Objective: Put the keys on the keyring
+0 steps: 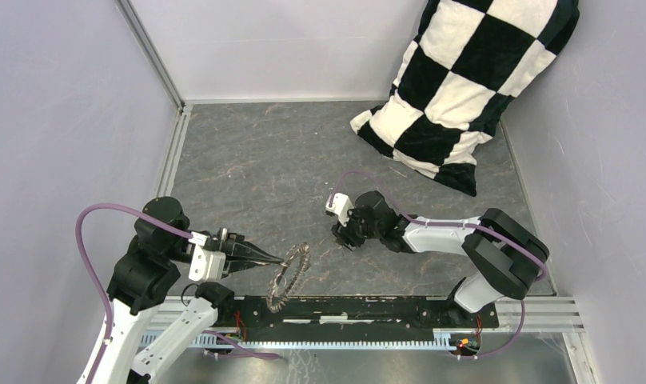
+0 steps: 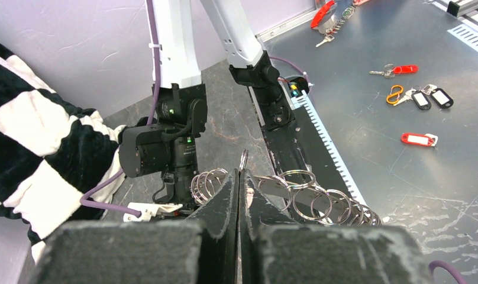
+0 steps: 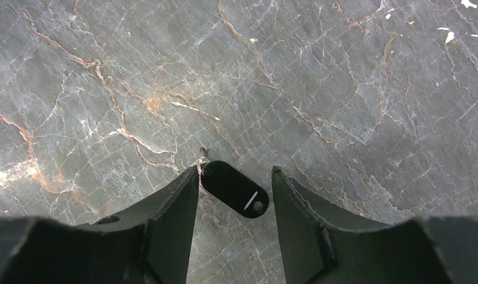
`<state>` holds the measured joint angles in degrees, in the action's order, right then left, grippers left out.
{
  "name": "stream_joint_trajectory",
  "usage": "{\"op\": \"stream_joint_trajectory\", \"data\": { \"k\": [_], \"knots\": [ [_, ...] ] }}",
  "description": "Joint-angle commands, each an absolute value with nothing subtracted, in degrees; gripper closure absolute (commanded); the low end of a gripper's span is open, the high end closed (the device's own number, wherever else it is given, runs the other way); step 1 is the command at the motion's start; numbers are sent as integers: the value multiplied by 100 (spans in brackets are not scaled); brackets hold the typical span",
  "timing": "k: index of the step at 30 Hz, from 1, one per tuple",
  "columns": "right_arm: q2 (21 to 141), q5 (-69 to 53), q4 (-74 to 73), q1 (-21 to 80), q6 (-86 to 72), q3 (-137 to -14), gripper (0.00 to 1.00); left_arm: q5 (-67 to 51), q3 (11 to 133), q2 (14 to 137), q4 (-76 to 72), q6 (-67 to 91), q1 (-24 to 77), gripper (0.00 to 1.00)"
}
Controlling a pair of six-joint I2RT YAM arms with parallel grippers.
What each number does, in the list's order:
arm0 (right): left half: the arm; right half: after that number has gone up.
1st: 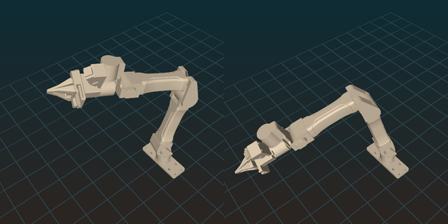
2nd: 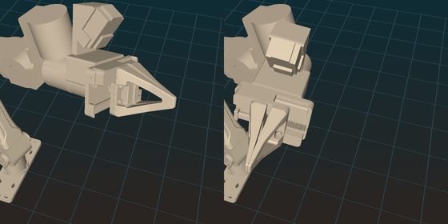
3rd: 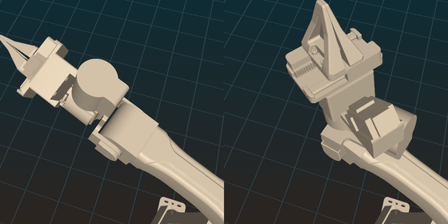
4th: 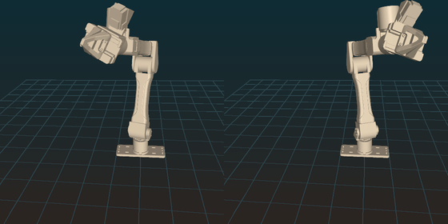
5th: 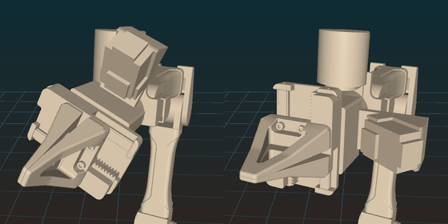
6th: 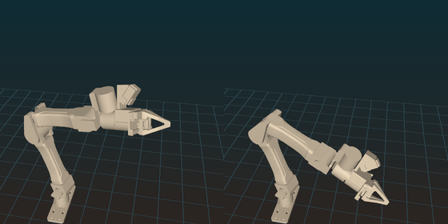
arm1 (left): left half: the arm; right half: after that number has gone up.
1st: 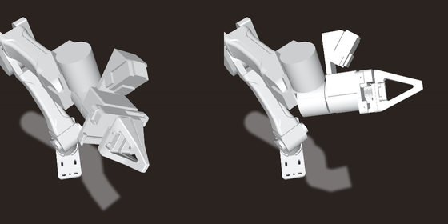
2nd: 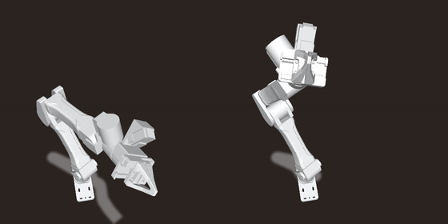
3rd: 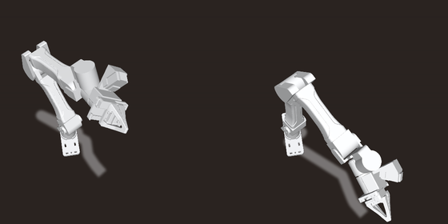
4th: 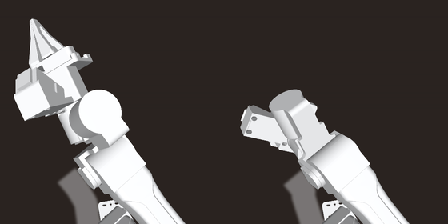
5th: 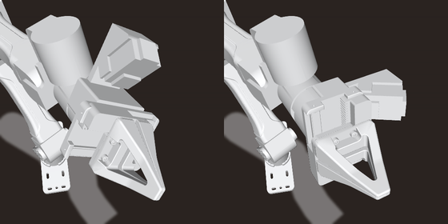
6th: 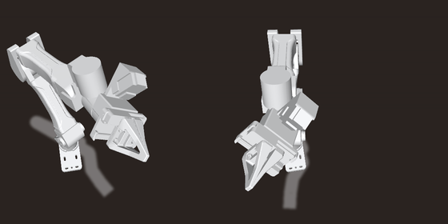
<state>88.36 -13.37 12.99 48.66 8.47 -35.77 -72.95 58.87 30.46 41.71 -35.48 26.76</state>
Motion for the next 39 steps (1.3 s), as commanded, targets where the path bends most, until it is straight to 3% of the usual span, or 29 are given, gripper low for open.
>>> {"op": "stream_joint_trajectory", "data": {
  "k": [1,10,18,39],
  "knots": [
    [8945,-1428,1470,4914,897,-3836,45,-7272,6047,3017,4003,-3846,2691,98],
    [8609,-1163,1101,4917,1071,-3964,42,-7250,6048,2988,4008,-3841,2689,98],
    [8549,-1828,1126,4918,983,-3933,43,-7220,6051,2970,4003,-3857,2694,98],
    [9134,-1688,1279,4931,861,-4006,65,-7192,6091,2971,4003,-3824,2690,98]
  ]
}}
